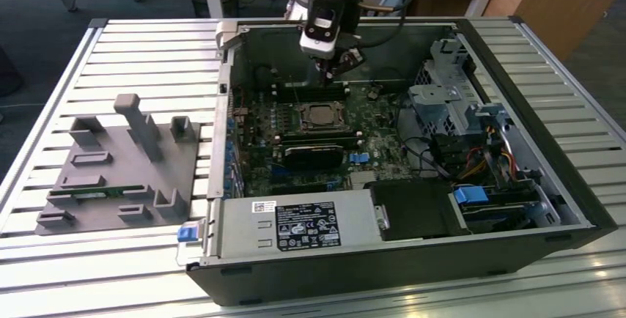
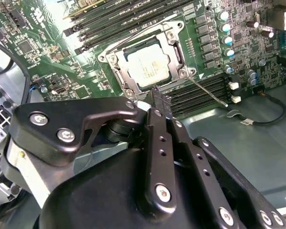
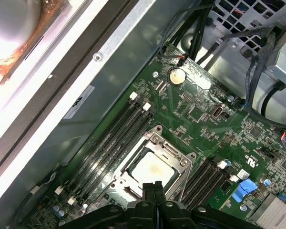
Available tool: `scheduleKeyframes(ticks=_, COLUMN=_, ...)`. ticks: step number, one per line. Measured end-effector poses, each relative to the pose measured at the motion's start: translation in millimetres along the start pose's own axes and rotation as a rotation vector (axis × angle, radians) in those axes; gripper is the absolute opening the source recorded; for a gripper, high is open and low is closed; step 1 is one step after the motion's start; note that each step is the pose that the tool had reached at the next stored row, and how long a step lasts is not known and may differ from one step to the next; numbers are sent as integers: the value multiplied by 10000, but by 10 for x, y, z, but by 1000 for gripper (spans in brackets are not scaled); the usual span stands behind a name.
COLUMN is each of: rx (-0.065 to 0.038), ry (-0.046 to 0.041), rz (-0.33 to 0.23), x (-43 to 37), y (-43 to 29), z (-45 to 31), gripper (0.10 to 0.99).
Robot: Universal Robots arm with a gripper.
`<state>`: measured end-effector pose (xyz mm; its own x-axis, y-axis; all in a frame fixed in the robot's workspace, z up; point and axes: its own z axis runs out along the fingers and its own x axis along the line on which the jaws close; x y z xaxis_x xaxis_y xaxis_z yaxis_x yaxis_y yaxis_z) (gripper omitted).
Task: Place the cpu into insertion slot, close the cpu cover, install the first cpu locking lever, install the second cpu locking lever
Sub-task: 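Install the first cpu locking lever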
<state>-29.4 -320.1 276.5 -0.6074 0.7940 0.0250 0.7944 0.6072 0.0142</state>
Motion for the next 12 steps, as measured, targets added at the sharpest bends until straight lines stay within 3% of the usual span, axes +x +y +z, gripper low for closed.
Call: scheduleKeyframes(ticks=12, rx=12, ry=7, rz=-476, x=0, y=0, z=0, gripper=118)
